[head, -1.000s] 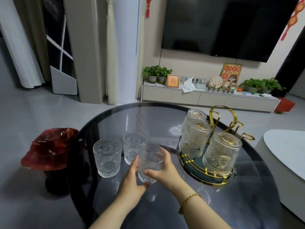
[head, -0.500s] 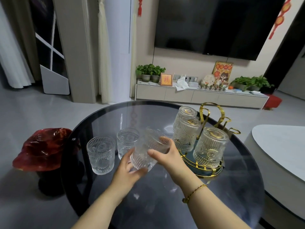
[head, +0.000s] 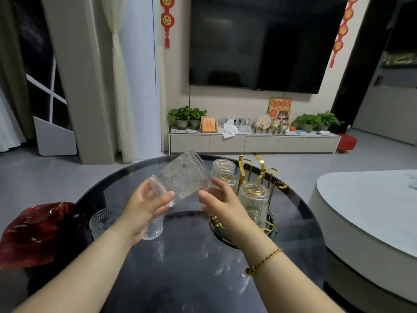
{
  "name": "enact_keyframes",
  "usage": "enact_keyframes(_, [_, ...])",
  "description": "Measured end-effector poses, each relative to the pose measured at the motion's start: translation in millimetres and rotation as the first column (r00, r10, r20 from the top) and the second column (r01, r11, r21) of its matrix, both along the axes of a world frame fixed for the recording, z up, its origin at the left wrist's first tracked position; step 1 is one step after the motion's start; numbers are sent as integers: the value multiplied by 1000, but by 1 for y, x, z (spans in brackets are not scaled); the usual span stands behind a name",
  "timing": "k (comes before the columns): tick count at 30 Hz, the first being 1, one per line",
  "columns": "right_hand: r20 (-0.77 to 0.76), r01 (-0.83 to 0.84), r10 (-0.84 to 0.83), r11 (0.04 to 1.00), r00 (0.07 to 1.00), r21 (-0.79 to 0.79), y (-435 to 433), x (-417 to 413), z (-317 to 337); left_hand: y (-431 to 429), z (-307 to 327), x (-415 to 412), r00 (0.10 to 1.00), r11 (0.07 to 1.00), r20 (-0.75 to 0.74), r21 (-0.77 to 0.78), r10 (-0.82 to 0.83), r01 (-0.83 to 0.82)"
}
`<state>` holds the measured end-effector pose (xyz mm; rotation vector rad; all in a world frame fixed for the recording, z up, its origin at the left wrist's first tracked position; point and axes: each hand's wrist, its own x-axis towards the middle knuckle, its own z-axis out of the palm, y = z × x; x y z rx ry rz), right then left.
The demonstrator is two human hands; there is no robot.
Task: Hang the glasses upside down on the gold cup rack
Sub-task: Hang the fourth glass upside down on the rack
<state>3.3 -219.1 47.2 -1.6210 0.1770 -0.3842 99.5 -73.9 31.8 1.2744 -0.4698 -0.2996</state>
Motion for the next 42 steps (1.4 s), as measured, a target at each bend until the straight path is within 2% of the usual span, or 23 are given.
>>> enact_keyframes(2, [117,168,-151,973,982,-157,-15,-3,7,-4,20,14,995,994,84,86,59,-67])
enact_keyframes(3, [193,279,-236,929,952,-241,-23,-5,11,-6,32,21,987,988,144,128,66,-85])
enact_keyframes(6, [366,518,-376,707,852,-481,-52,-7,19,-17,63,38,962,963,268,242,54,-121])
enact_keyframes(7, [380,536,-379,621,844,-571,-61,-5,19,-21,72,42,955,952,290,274,57,-140])
enact_keyframes(9, [313,464,-361,488,878,-739,-78,0,17,-32,87,49,941,927,333,329,64,-180])
enact_keyframes(12, [205,333,-349,361,914,-871,-99,8,8,-47,106,57,920,866,392,450,28,-218])
enact_keyframes(18, [191,317,-308,439,932,-841,-116,13,0,-100,137,67,882,794,451,582,-139,-173])
enact_keyframes(22, [205,312,-272,443,940,-841,-120,13,-5,-144,160,79,841,758,513,614,-170,-221])
enact_keyframes(25, [193,294,-249,481,949,-826,-124,14,-8,-183,170,88,805,704,545,666,-235,-245])
enact_keyframes(32, [159,223,-171,479,972,-849,-130,13,-9,-245,164,106,765,550,524,790,-376,-271])
enact_keyframes(37, [142,187,-125,552,982,-813,-131,12,-12,-269,147,113,730,433,465,865,-501,-254])
enact_keyframes(42, [141,178,-109,571,984,-801,-133,13,-16,-281,145,112,684,355,434,896,-586,-265])
